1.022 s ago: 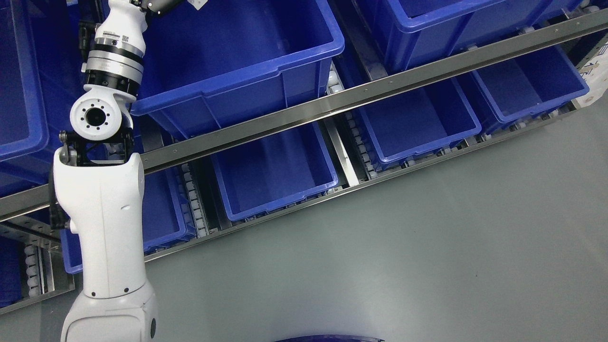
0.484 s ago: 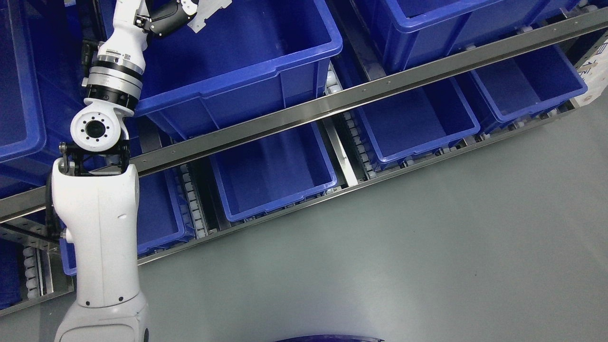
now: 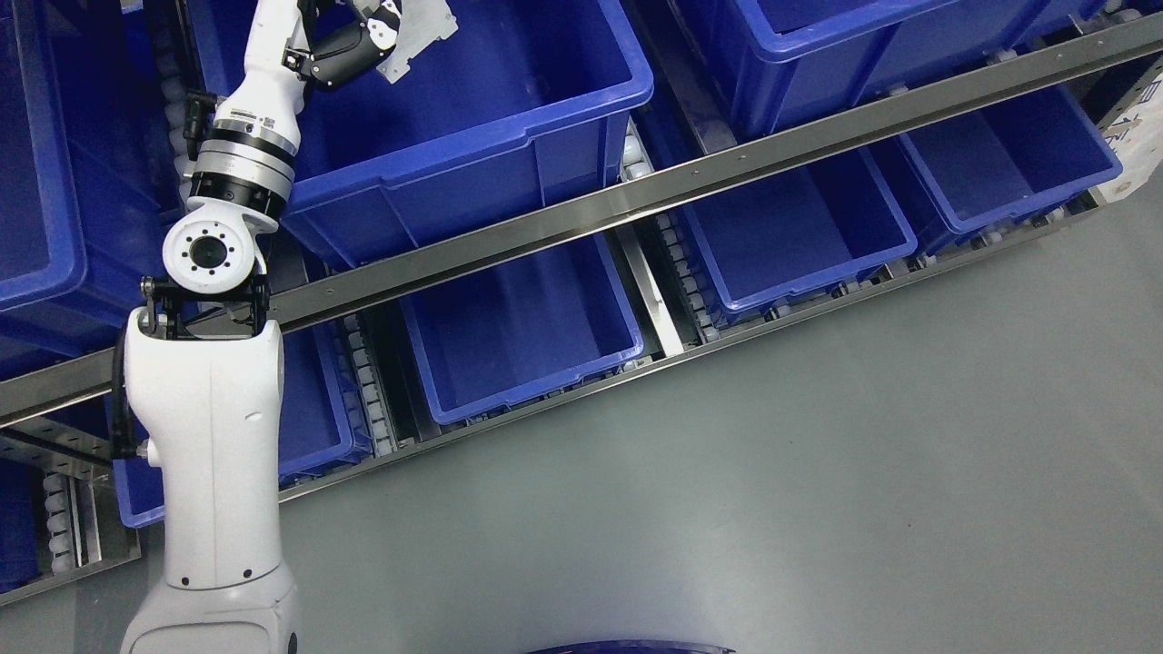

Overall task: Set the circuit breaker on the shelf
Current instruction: 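Open the left hand to drop the breaker into the blue bin, then withdraw the empty left hand upward away from the bin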

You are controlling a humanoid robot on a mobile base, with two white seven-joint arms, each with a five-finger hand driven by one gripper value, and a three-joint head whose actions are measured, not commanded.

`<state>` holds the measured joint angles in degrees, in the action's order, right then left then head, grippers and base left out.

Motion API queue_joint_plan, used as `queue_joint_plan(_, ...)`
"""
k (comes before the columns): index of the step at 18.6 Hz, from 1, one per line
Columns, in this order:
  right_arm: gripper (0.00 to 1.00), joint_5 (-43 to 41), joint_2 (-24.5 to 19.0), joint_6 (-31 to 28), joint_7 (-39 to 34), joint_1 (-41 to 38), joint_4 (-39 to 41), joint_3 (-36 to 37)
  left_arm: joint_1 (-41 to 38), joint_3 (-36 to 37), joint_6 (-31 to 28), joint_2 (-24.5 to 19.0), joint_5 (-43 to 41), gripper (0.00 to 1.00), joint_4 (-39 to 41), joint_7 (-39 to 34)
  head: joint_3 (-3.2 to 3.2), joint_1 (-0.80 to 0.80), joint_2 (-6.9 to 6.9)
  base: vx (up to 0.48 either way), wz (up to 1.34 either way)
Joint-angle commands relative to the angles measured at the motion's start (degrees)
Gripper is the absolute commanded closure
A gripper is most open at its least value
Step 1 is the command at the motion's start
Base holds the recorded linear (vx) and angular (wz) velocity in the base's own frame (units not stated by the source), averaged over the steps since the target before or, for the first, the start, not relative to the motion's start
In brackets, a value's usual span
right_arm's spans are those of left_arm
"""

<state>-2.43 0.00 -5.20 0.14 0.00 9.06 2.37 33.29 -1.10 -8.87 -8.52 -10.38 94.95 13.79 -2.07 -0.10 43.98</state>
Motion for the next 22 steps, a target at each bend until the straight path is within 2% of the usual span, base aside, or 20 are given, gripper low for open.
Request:
queue_joint_plan(1, 0.00, 0.05, 1.00, 2.48, 0.04, -0.88, 0.00, 0.00, 0.72, -2.50, -0.09, 1.05, -0.25, 0.84, -1.79, -0.26, 0.00, 0.00, 0.00, 0.000, 0.00)
queue_joint_plan(3, 0.00, -0.03, 1.00, 2.48, 0.04, -0.88, 0.00, 0.00, 1.08, -2.50, -0.27, 0.70, -0.25, 0.66, -1.79, -0.17, 0.00, 0.00, 0.00, 0.000, 0.00)
queue_joint_plan(5, 0.00, -0.03, 1.00, 2.48, 0.04, -0.88, 0.00, 0.00, 0.81, -2.50, -0.27, 1.05, -0.25, 0.58, -1.79, -0.08, 0.00, 0.00, 0.00, 0.000, 0.00)
queue_joint_plan(9, 0.00, -0.03, 1.00, 2.48, 0.04, -0.88, 0.00, 0.00, 1.77, -2.59, -0.27, 1.84, -0.25, 0.33, -1.79, -0.17, 0.00, 0.00, 0.00, 0.000, 0.00)
queue_joint_plan(12, 0.00, -0.03, 1.00, 2.48, 0.04, -0.88, 0.00, 0.00, 4.14, -3.28, -0.27, 5.60, -0.17, 0.16, -1.79, -0.78, 0.00, 0.00, 0.00, 0.000, 0.00)
queue_joint_plan(13, 0.00, -0.03, 1.00, 2.48, 0.04, -0.88, 0.08, 0.00, 5.20, -4.51, -0.27, 7.52, -0.17, 0.11, -1.87, -2.00, 0.00, 0.00, 0.00, 0.000, 0.00)
queue_joint_plan(15, 0.00, 0.05, 1.00, 2.48, 0.04, -0.88, 0.00, 0.00, 6.00, -5.93, -0.18, 7.52, 0.10, 0.01, -1.87, -8.57, 0.00, 0.00, 0.00, 0.000, 0.00)
queue_joint_plan(18, 0.00, -0.03, 1.00, 2.48, 0.04, -0.88, 0.00, 0.00, 6.09, -5.58, 0.08, 7.52, 2.10, 0.01, -1.70, -21.40, 0.00, 0.00, 0.00, 0.000, 0.00)
queue_joint_plan(20, 0.00, -0.03, 1.00, 2.48, 0.04, -0.88, 0.00, 0.00, 6.09, -5.92, 0.00, 7.52, 4.75, 0.01, -0.30, -24.59, 0.00, 0.00, 0.00, 0.000, 0.00)
queue_joint_plan(22, 0.00, -0.03, 1.00, 2.48, 0.04, -0.88, 0.00, 0.00, 5.47, -7.59, -0.44, 7.52, 4.76, 0.01, 1.20, -24.34, 0.00, 0.00, 0.00, 0.000, 0.00)
